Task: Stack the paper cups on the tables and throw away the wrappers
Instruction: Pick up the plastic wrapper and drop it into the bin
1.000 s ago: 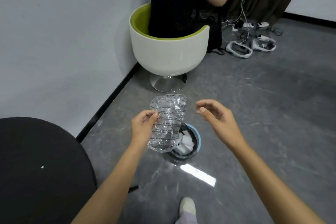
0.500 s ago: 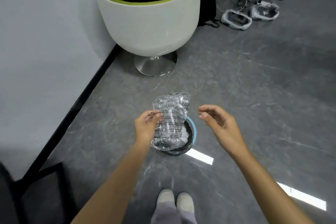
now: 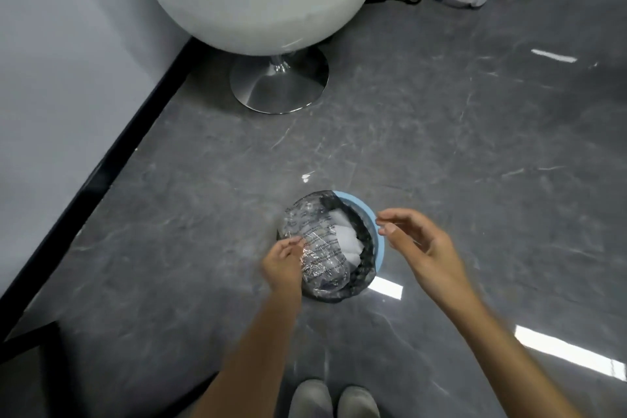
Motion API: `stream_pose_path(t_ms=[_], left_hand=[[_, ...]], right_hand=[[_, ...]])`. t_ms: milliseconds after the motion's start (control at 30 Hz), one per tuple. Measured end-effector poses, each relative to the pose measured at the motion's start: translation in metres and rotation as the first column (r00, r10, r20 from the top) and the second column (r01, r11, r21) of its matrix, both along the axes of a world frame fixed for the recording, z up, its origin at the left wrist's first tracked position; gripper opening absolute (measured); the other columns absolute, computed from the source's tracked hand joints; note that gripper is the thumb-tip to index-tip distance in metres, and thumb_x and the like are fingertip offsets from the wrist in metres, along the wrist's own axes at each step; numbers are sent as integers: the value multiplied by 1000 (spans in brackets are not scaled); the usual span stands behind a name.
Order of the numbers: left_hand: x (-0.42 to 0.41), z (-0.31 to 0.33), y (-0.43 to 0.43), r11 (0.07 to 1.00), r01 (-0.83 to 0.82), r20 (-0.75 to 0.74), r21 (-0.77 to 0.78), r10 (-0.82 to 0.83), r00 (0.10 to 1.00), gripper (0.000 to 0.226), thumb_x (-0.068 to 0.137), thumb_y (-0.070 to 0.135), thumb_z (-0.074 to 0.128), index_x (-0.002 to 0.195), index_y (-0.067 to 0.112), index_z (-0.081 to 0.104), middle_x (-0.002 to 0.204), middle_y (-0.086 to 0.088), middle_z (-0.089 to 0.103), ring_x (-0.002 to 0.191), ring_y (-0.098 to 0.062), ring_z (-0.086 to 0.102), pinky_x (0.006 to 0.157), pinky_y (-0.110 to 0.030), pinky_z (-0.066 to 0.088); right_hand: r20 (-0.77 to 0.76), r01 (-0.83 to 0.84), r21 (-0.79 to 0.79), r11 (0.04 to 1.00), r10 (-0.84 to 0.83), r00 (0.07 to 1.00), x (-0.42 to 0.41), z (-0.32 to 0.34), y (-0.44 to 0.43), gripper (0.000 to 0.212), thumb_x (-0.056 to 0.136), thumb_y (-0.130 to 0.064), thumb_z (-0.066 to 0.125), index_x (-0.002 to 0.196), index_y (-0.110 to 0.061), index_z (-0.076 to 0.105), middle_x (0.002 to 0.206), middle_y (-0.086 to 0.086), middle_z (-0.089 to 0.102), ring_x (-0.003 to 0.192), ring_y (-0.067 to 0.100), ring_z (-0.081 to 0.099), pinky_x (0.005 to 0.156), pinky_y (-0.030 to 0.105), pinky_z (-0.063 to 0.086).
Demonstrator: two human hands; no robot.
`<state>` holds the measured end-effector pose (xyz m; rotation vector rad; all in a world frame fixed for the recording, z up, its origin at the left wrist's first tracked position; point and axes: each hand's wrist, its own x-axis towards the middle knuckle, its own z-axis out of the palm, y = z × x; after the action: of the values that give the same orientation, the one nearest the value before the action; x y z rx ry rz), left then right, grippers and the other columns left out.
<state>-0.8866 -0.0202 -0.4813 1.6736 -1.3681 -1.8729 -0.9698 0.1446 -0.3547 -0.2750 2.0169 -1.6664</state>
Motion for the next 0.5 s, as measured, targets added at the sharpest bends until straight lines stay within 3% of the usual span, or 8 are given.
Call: stream_pose_path(t_ms=[100,200,367,400,500], left_hand=[[-7,-33,6,1000,-13,6,17,13,1000,24,83,-13,66,72,8,61,74,-4,67,73,-17,64,68,-18,53],[-16,-63,8,999,-18,69,28,16,997,15,82,-9,70,78,3,63,67,2,65,60,-3,61,51,-4,46],[-21,-106,10,999,7,257,44,-18,966,7,84,1,72,87,7,72,90,-10,70,73,-19,61,44,-9,43],[-21,-108,10,997,30,294,78,-52,954,7,85,2,71,91,6,73,93,-10,70,74,-21,62,48,-10,46],[-22,-117,6,961,142,288,238,-210,934,23,91,4,63,114,1,66,113,-7,65,101,-25,62,84,-26,50]], right_hand=[[-6,-1,8,1000,1,1000,-2,-27,0,13,90,-10,59,100,-15,67,102,0,70,100,22,63,87,30,51],[-25,-4,6,1000,4,1000,-6,-49,-1,13,89,-10,60,98,-16,67,102,-1,70,100,22,64,86,27,51],[-51,-6,13,1000,6,999,-11,-77,2,14,90,-10,59,100,-16,67,102,-2,70,100,19,64,85,25,51],[-54,-6,13,1000,7,999,-12,-81,3,15,90,-9,59,100,-16,67,103,-2,70,100,20,64,85,26,52],[-60,4,4,1000,-4,998,-12,-86,3,15,90,-7,59,101,-13,66,102,-1,69,99,20,64,85,23,51]])
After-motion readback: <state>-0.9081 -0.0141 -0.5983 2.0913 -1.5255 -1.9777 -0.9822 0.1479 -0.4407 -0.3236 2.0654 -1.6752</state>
